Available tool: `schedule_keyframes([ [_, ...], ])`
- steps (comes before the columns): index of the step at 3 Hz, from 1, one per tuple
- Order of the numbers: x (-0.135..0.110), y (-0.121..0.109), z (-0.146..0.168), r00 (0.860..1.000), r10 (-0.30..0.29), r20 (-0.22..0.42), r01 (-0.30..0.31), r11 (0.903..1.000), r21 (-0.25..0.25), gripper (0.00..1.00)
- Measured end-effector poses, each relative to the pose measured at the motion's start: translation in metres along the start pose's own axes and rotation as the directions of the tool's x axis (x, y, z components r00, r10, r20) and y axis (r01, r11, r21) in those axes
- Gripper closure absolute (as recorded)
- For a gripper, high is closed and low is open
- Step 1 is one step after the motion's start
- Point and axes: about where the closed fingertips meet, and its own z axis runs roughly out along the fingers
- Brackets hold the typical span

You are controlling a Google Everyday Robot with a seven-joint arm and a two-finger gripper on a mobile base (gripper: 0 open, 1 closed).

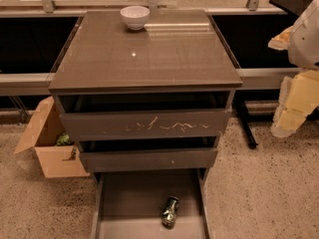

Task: Pick green can from bottom drawer and place on counter

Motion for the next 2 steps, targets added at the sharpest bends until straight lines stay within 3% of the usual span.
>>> schedule_keyframes([
  [1,0.0,0.0,0.0,1.0,0.0,0.0,0.0,1.0,0.0,0.0],
  [2,0.003,0.011,0.045,0.991,-0.082,0.109,0.088,0.9948,-0.051,0.0],
])
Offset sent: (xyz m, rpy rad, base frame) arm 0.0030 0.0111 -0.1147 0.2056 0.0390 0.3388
